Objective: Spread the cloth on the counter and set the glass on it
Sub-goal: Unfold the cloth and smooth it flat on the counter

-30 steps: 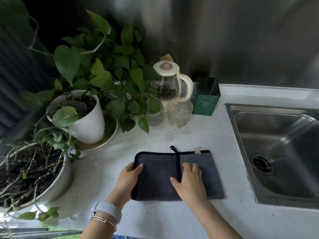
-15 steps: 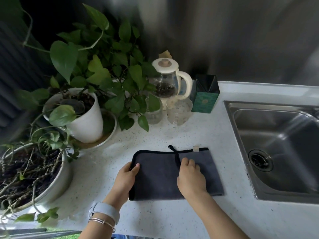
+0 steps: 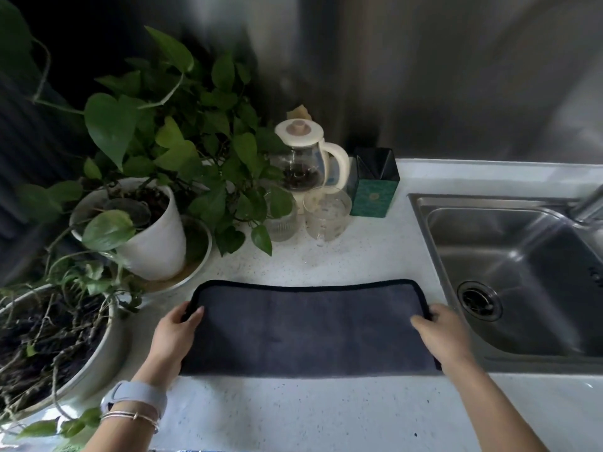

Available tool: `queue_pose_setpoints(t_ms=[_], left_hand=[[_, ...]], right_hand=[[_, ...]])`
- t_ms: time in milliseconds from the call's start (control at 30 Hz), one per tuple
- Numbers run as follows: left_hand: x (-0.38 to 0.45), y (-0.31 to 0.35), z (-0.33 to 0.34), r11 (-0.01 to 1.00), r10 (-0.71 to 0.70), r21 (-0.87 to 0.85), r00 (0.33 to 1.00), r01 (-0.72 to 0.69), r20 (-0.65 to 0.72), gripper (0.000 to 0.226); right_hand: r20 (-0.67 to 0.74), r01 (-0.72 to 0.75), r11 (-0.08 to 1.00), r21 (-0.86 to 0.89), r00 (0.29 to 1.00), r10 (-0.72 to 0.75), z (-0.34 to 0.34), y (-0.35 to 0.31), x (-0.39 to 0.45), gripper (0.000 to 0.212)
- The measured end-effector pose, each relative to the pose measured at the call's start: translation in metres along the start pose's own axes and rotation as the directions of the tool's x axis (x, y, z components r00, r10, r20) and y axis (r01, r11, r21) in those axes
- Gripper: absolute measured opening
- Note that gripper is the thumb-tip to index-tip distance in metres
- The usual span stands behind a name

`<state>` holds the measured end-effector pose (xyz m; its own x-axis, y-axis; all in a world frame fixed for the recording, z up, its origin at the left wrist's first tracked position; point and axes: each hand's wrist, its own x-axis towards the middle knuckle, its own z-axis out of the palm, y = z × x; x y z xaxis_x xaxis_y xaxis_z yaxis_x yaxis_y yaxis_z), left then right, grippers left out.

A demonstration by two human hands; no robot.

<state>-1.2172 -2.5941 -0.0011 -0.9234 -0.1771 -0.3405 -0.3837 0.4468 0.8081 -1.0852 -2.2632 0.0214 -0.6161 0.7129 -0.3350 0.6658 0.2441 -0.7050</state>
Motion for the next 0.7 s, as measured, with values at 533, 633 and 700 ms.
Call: queue_pose_setpoints(t_ms=[533,633,700], left_hand=[[0.035,0.004,0.017,0.991,0.102,0.09,0.992,-0.095,-0.07,0.022],[0.045,0.016,0.025,0.993,0.099,0.072,0.99,-0.092,-0.097,0.025],[0.053,0.025,0.031,0.992,0.116,0.051,0.987,-0.111,-0.107,0.027]], right_hand=[[-0.041,0.027,1.0,-0.011,0.999,-0.027,0.027,0.005,0.038,0.031],[-0.095,0.063,0.997,-0.051,0.993,-0.068,0.027,-0.005,0.054,0.024],[-0.136,0.079,0.992,-0.098,0.987,-0.092,0.028,-0.01,0.065,0.02]])
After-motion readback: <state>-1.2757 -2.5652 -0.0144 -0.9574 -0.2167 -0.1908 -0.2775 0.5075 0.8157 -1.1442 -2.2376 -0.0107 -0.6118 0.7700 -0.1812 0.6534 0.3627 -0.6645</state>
